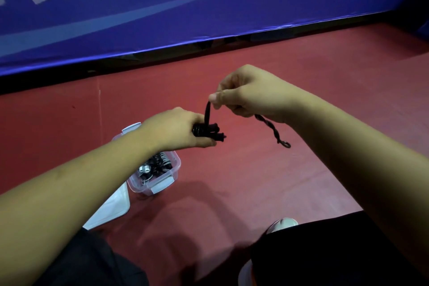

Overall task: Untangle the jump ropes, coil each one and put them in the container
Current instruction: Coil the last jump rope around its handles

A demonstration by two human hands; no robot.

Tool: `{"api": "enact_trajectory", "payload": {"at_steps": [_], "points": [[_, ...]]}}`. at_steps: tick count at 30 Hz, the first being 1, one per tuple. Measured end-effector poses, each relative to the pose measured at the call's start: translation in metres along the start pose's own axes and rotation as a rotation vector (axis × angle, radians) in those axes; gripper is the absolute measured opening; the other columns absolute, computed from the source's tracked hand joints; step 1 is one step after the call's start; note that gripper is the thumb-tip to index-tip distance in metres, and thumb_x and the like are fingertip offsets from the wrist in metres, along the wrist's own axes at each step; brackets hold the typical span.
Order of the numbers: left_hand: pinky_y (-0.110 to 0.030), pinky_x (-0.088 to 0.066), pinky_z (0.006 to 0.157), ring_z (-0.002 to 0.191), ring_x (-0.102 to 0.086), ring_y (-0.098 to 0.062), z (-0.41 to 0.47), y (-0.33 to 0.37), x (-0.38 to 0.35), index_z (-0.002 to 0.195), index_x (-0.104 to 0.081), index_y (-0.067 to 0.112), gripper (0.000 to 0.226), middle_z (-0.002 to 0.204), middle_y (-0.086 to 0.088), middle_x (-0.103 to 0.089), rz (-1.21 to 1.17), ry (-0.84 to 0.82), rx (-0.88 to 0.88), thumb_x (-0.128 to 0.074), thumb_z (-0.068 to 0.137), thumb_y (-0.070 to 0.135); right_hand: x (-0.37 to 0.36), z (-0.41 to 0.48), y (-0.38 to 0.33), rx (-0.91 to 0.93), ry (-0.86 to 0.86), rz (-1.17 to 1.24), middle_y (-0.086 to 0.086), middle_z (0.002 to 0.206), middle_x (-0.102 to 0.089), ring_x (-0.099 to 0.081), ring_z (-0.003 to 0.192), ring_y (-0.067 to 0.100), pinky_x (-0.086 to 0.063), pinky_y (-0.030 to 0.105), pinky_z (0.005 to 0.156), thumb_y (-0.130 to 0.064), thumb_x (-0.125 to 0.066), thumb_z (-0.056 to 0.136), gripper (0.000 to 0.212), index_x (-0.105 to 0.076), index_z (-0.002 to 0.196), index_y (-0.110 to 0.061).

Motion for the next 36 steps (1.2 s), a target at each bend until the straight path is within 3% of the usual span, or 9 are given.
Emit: {"api": "enact_trajectory", "payload": {"at_steps": [6,9,12,18,22,24,28,32,36], "points": [[-0.024,-0.038,0.054,0.06,-0.054,-0.006,-0.007,0.013,0.001,0.092,-0.064,0.026,0.029,0.065,0.009,-0.059,-0.072,-0.042,-0.188,-0.071,0.081,0.053,0.018,0.01,0.017,-0.003,0.22,-0.1,-0.004,0.05,-0.041,-0.034,0.044,0.01,-0.03,0.021,0.047,-0.028,-0.07,0.093,0.026,-0.072,0.081,-0.005],[-0.026,-0.041,0.058,0.058,-0.051,-0.006,-0.012,0.018,0.003,0.094,-0.064,0.025,0.028,0.063,0.01,-0.056,-0.215,-0.047,-0.246,-0.072,0.082,0.048,0.027,0.013,0.029,-0.016,0.289,-0.182,0.006,0.058,-0.042,-0.032,0.044,0.008,-0.029,0.019,0.043,-0.034,-0.075,0.088,0.034,-0.072,0.082,-0.001],[-0.031,-0.044,0.063,0.063,-0.055,-0.009,-0.016,0.025,0.006,0.099,-0.06,0.022,0.029,0.071,0.005,-0.061,-0.323,0.009,-0.28,-0.073,0.084,0.044,0.032,0.016,0.045,-0.039,0.312,-0.145,0.002,0.057,-0.046,-0.034,0.044,0.006,-0.03,0.016,0.043,-0.034,-0.08,0.083,0.033,-0.07,0.083,-0.002],[-0.026,-0.057,0.072,0.068,-0.069,-0.02,-0.021,0.028,0.012,0.145,-0.021,0.056,0.082,0.086,0.001,-0.073,-0.605,0.039,-0.282,-0.073,0.086,0.036,0.019,0.019,0.067,-0.14,0.096,-0.052,0.007,0.061,-0.047,-0.036,0.051,0.017,-0.027,0.025,0.047,-0.035,-0.073,0.089,0.027,-0.069,0.081,-0.009],[-0.036,-0.06,0.066,0.078,-0.069,-0.034,-0.017,0.022,0.023,0.128,-0.058,0.037,0.045,0.095,-0.011,-0.07,-0.693,0.163,-0.284,-0.073,0.086,0.029,0.013,0.016,0.069,-0.155,0.019,-0.1,0.005,0.058,-0.052,-0.044,0.048,0.013,-0.036,0.026,0.05,-0.02,-0.062,0.097,0.03,-0.067,0.068,-0.013],[-0.044,-0.06,0.066,0.077,-0.069,-0.036,-0.014,0.014,0.028,0.117,-0.065,0.028,0.034,0.09,-0.015,-0.07,-0.739,0.205,-0.232,-0.076,0.085,0.024,0.011,0.013,0.066,-0.148,-0.012,-0.133,0.003,0.063,-0.06,-0.051,0.055,0.011,-0.043,0.026,0.057,-0.03,-0.059,0.099,0.033,-0.071,0.073,-0.013],[-0.035,-0.055,0.057,0.06,-0.064,-0.018,-0.006,0.0,0.033,0.107,-0.066,0.029,0.022,0.075,-0.005,-0.07,-0.735,0.28,-0.151,-0.075,0.087,0.024,0.008,0.01,0.054,-0.123,0.009,-0.154,0.001,0.066,-0.063,-0.053,0.06,0.012,-0.043,0.018,0.059,-0.047,-0.053,0.099,0.046,-0.071,0.079,-0.01],[-0.039,-0.057,0.061,0.058,-0.065,-0.02,0.001,-0.015,0.031,0.104,-0.063,0.032,0.027,0.073,0.002,-0.069,-0.675,0.373,-0.059,-0.077,0.082,0.039,-0.006,0.011,0.047,-0.116,-0.028,-0.041,0.001,0.063,-0.046,-0.047,0.053,0.017,-0.045,0.027,0.053,-0.027,-0.049,0.105,0.034,-0.064,0.095,0.002],[-0.044,-0.057,0.076,0.073,-0.068,-0.023,0.002,-0.034,0.033,0.103,-0.056,0.043,0.043,0.084,0.01,-0.067,-0.406,0.477,0.089,-0.067,0.067,0.064,-0.013,0.01,0.039,-0.134,0.032,-0.153,0.008,0.067,-0.055,-0.045,0.05,0.017,-0.042,0.03,0.049,-0.023,-0.049,0.104,0.028,-0.057,0.098,0.003]]}}
Point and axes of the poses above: each hand's wrist, its own z-axis towards the middle knuckle, its own x-axis out of the back of the hand, y = z × x, the point moved 4 cm from there along z, towards the middle knuckle
